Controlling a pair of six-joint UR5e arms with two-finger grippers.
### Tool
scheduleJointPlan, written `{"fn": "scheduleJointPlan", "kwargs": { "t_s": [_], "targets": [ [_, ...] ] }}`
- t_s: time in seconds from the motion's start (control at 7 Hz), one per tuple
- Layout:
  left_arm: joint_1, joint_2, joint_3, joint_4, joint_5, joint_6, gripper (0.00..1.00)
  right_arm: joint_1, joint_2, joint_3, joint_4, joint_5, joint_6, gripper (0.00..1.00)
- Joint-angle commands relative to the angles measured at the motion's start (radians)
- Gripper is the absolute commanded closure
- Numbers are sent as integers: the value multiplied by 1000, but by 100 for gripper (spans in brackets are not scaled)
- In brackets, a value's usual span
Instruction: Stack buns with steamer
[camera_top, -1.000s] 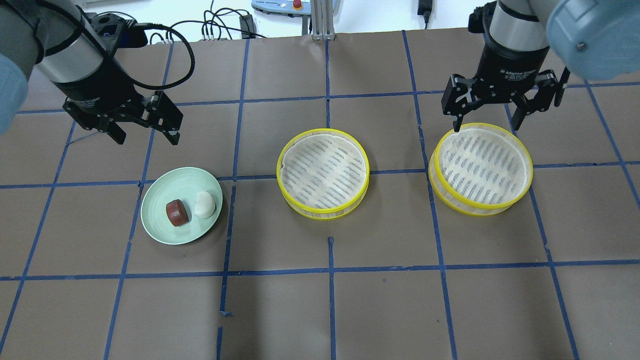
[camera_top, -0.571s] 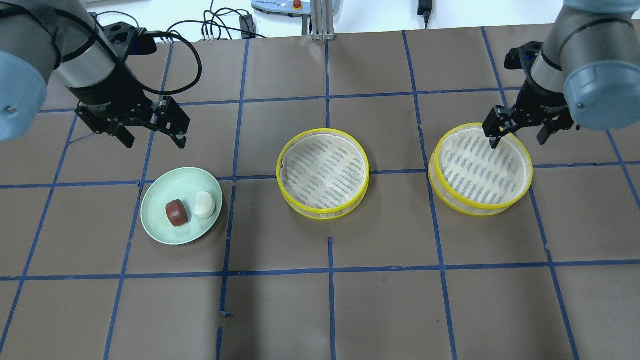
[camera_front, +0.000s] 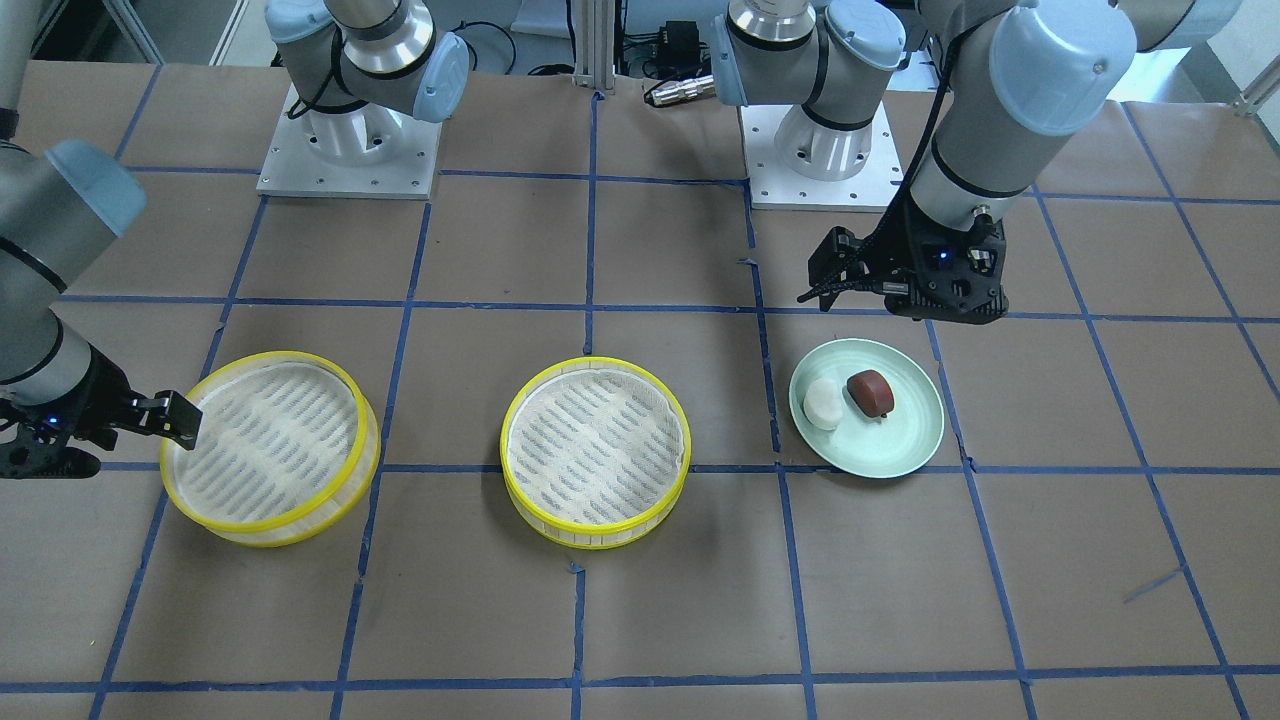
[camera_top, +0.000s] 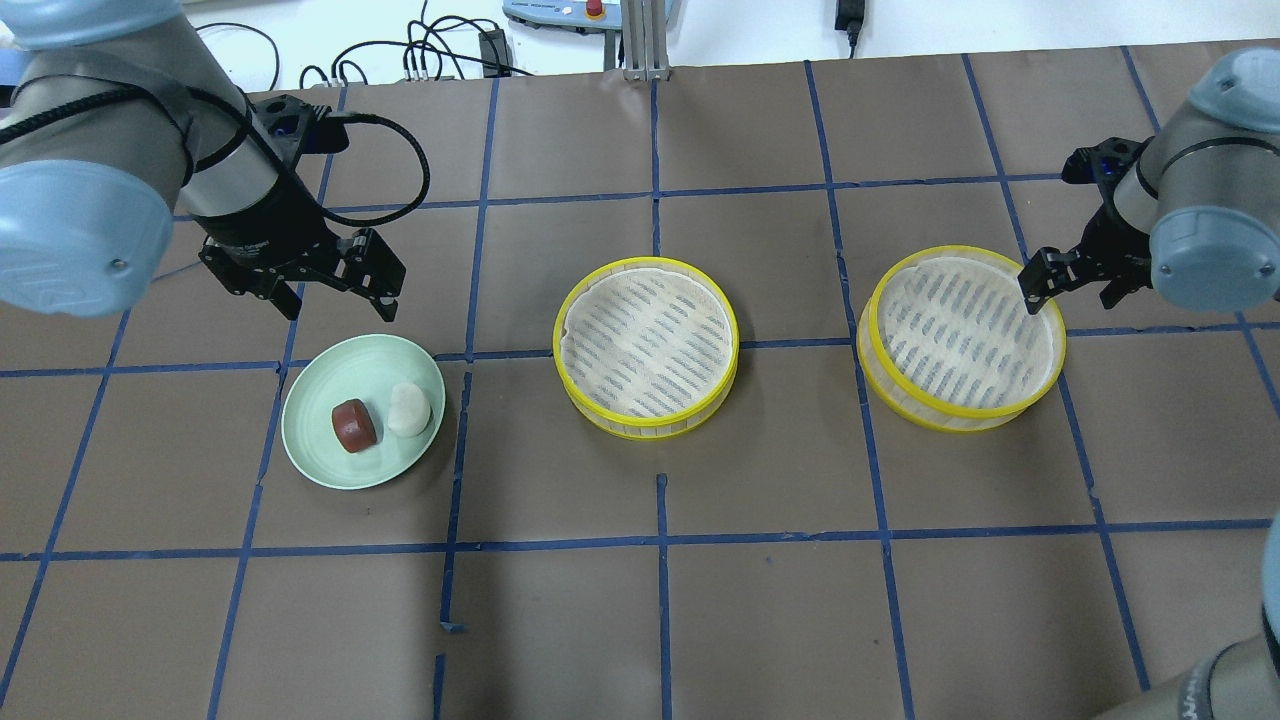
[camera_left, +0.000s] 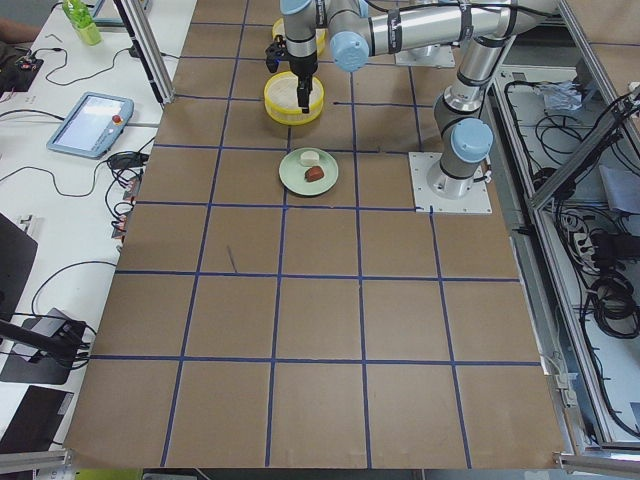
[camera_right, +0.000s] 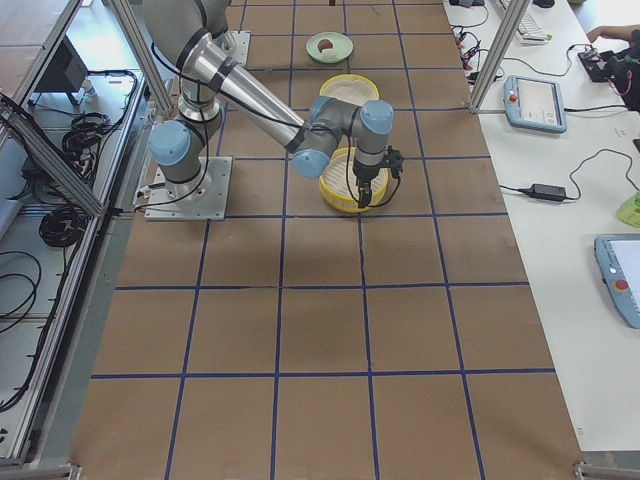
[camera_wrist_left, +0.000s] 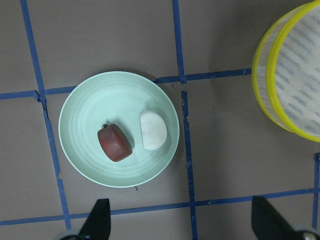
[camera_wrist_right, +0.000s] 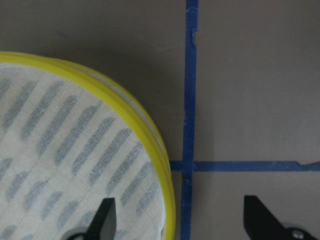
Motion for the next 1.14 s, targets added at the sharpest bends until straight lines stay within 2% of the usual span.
{"fn": "scheduleJointPlan", "kwargs": {
  "t_s": [0.0, 0.29, 0.57, 0.71, 0.86, 1.0],
  "targets": [
    [0, -61, -137, 217, 2, 0, 0, -4, 25, 3, -12, 31, -8, 41],
    [0, -154, -246, 449, 5, 4, 2, -21, 20, 12, 0, 23, -11, 93],
    [2, -243, -252, 525, 35, 1, 4, -33, 20, 20, -1, 33, -45, 96],
    [2, -251, -256, 525, 37, 1, 10, -35, 13, 17, 5, 33, -45, 96],
    [3, -248, -261, 522, 40, -5, 21, -35, 8, 3, 34, 36, -47, 96],
    [3, -245, -265, 518, 41, -5, 39, -35, -6, -27, 81, 39, -45, 95]
  ]
}}
